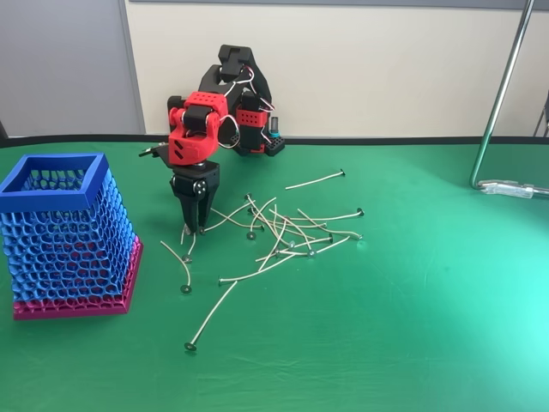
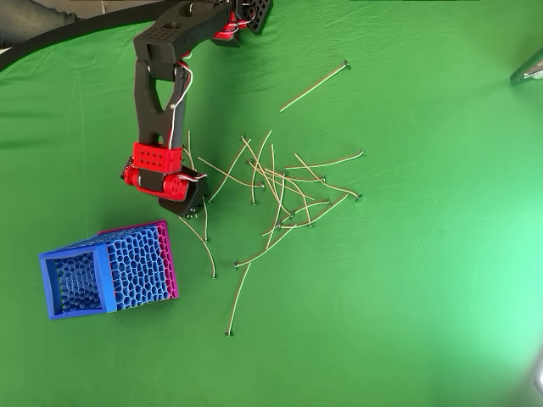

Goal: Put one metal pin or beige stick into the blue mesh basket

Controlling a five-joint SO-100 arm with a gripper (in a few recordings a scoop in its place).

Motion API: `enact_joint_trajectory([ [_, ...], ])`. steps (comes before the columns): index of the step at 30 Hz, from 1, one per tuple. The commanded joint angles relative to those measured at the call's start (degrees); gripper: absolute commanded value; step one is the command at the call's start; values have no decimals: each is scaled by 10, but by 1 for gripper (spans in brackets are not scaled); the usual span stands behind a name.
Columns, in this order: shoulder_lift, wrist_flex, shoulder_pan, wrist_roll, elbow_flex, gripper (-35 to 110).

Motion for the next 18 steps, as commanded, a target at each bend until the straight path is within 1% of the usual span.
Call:
enact_joint_trajectory([
  [1,5,-6,-8,-4,-16,14],
  [18,8,-6,-15,-8,-4,11],
])
